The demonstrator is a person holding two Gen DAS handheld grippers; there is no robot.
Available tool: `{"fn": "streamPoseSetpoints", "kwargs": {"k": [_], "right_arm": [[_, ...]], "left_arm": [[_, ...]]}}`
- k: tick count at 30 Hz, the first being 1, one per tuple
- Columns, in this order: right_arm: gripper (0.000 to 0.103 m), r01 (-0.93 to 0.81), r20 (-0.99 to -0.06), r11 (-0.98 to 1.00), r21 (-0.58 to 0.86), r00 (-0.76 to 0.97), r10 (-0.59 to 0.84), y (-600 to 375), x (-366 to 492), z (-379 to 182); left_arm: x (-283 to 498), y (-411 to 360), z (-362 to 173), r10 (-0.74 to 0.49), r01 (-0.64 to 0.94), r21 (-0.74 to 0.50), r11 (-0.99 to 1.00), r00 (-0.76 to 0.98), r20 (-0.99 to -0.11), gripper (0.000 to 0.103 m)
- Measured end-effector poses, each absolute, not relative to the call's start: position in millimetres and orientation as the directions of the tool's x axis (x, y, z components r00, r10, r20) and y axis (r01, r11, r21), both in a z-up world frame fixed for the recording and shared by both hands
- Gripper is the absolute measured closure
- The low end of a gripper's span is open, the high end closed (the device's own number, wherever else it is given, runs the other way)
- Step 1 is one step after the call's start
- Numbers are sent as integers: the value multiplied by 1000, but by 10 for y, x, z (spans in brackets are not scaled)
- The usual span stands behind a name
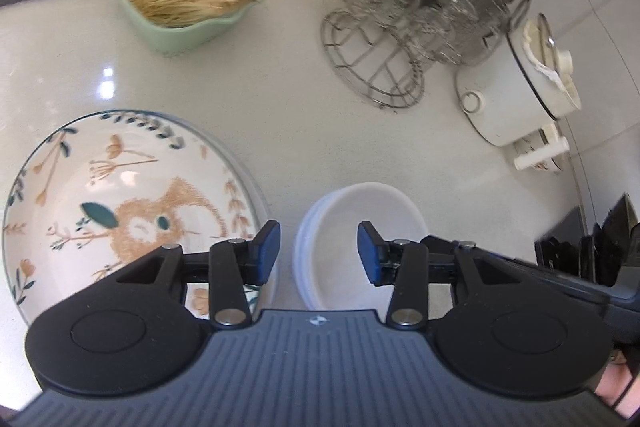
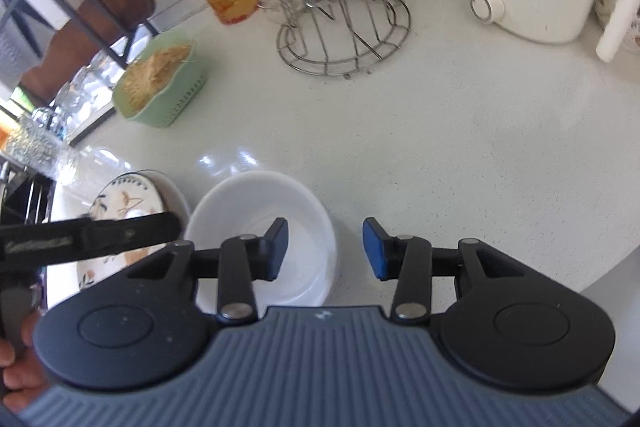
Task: Organize plates and bowls
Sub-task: 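Lift and carry the white bowl with the right gripper toward the floral plate stack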
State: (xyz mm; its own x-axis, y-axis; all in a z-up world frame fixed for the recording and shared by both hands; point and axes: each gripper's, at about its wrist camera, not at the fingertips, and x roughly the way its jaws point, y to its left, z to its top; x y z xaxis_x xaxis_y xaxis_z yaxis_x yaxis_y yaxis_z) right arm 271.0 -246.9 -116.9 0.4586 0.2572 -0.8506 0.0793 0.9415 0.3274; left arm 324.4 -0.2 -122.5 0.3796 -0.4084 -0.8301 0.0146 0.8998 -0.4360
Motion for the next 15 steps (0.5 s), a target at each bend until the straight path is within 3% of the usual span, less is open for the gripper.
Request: {"fn": "streamPoseSetpoints", "kwargs": {"k": [11,15], "right_arm": [[63,239,-877,883,404,376,300,-2518,2784,-1562],[88,259,-872,869,422,379,311,-2529,2761,-1587]], "left_arm": [[3122,183,-1279,-433,-16,-472,881,373,-821,55],[3092,177,-1271,-454,-17,-496,868,379,-807,55]]}}
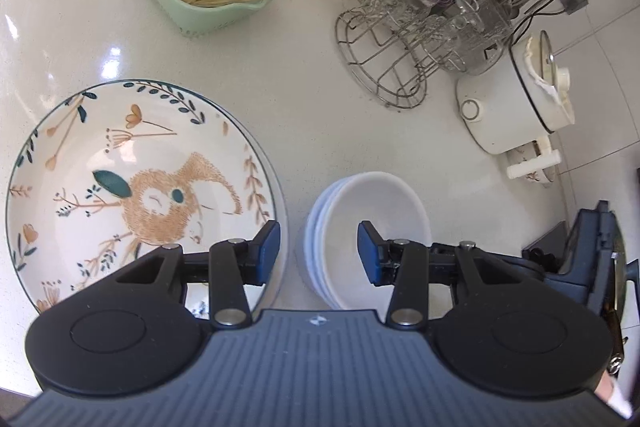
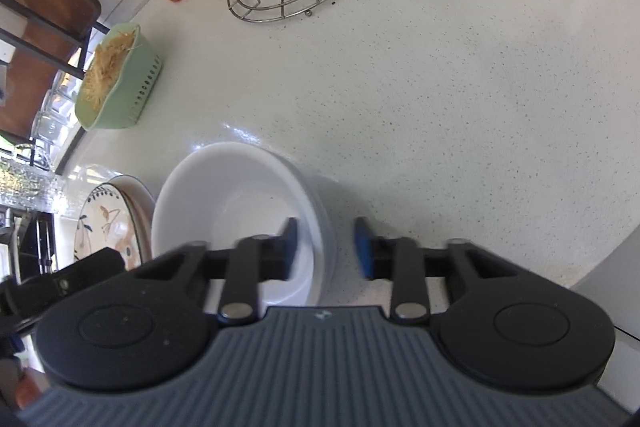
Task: Organize plates and bowls
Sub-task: 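Lift and carry the white bowl with the right gripper toward the floral plate stack, then carry the white bowl with the right gripper over the floral plates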
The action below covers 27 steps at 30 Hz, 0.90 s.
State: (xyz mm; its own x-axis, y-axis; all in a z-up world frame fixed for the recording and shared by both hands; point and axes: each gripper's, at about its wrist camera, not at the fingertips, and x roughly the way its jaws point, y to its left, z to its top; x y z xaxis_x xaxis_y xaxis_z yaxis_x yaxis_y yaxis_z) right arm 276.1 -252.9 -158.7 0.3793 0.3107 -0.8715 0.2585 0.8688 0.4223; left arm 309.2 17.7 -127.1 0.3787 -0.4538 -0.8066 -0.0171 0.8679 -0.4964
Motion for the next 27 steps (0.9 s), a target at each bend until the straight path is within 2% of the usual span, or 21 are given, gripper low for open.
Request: {"fn": "streamPoseSetpoints", "kwargs": {"k": [10,17,27], "right_arm": [[89,269,-877,884,382,407,255,-2753,2566,-1504],[89,312,-865,865,394,443,234,-2898,2439,-1470],[89,329,-839,852,407,504,207,-2969,2355,-1419]], "left_arm": [[3200,-171,-1321,-471,72,-474,878,315,-824,55],[3259,-553,-1371,-487,205,-446,871,253,-836,55],[3382,-900,-1526,-428,337,-358,871,162,-889,55]]}}
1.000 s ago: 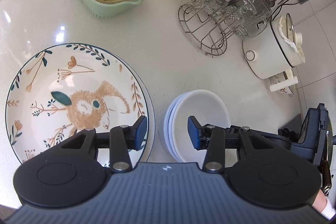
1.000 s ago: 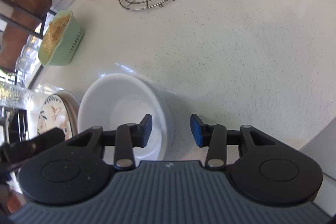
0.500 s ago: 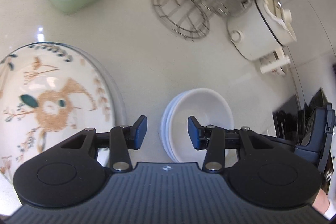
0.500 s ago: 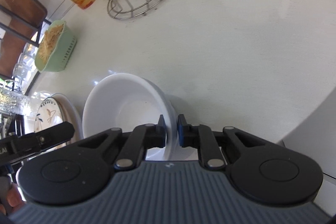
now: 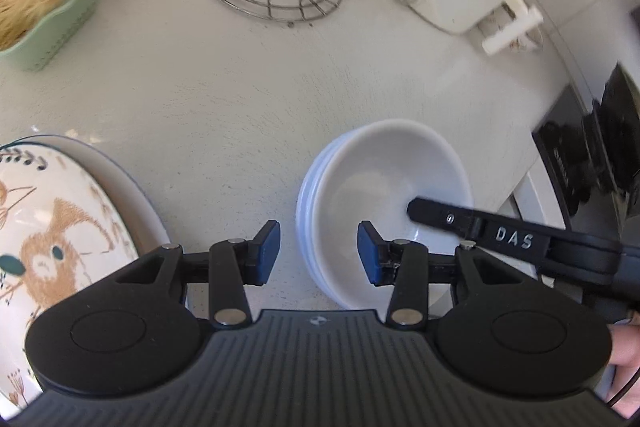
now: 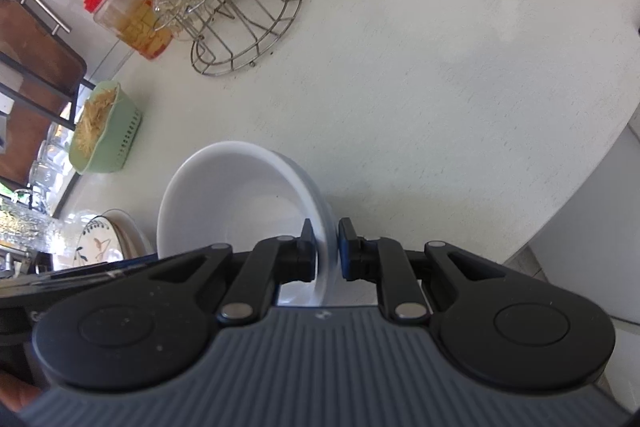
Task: Organize plates and bowls
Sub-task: 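Carry the white bowl with the right gripper over the floral plates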
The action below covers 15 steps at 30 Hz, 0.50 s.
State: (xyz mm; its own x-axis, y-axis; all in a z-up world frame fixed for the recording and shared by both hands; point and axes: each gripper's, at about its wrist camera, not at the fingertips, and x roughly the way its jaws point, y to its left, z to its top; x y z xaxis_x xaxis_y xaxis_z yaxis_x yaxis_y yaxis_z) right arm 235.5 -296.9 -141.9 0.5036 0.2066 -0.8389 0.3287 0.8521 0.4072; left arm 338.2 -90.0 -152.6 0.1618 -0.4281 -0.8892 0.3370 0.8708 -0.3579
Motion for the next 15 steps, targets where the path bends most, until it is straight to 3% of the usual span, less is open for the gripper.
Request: {"fn": "streamPoseSetpoints", "kwargs": {"k": [8,11,15], "right_arm": [[88,321,-837,864,389,514,187,-2980,2330,-1502],[87,295,-828,876,380,531,180,-2954,2297,-1498],[87,286,-822,877,386,538,186,-2956,2266,-1528]], "left_arm": [[3464,-1018,-1688,-395,363,-331,871,117,-911,56],[3502,-1047,-1736,-364,377,-293,879,131,-922,69],[3553,-1026,-1814,-381,345,-325,881,108,-918,75]]}}
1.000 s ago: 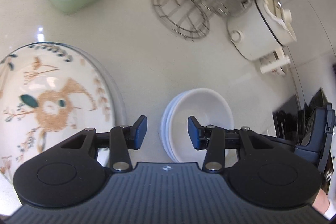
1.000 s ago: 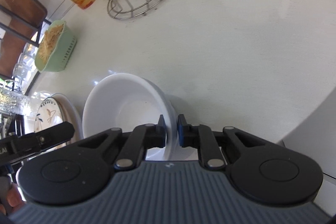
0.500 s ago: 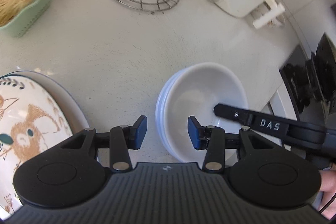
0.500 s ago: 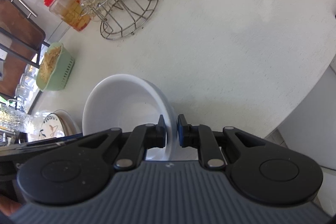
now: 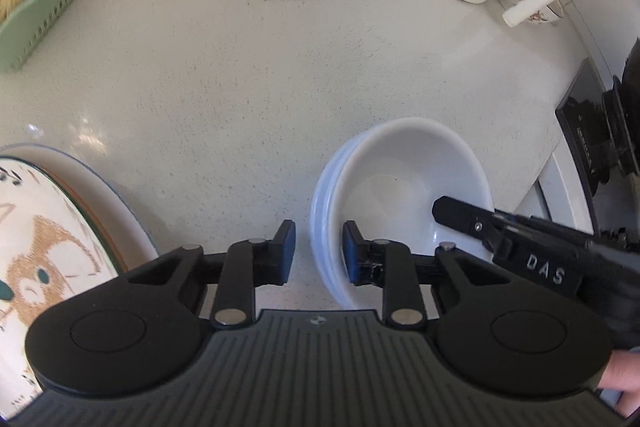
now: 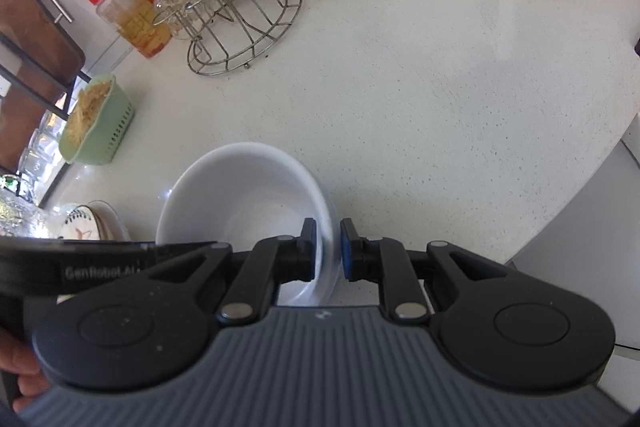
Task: Organize plates and bowls
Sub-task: 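Carry the white bowl with the right gripper over the floral plates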
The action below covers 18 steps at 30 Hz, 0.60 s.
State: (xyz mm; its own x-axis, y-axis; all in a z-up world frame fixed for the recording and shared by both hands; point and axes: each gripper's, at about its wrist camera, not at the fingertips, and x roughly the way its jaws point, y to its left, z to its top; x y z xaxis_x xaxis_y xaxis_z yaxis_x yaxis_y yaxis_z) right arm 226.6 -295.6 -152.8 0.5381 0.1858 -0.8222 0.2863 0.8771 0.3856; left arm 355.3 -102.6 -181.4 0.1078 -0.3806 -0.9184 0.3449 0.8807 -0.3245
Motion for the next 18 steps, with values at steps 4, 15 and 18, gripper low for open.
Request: {"fn": "streamPoseSetpoints", "kwargs": {"k": [4,15,18], "right_arm": [[87,271,-811,876,400,549,201,-2979,2272,-1550],[85,240,-794,868,435,556,244,-3009,2310,-1618],[85,254,-792,852,458,551,262,-3021,2296,-1615]], "left_arm": [[3541,-1058,-1826,-368,371,-303,878,119,-922,75],[3560,-1095,-1824,-389,371,-320,872,127,-912,81],[3569,-1105,-1791,-373,375,-304,876,127,-919,81]]}}
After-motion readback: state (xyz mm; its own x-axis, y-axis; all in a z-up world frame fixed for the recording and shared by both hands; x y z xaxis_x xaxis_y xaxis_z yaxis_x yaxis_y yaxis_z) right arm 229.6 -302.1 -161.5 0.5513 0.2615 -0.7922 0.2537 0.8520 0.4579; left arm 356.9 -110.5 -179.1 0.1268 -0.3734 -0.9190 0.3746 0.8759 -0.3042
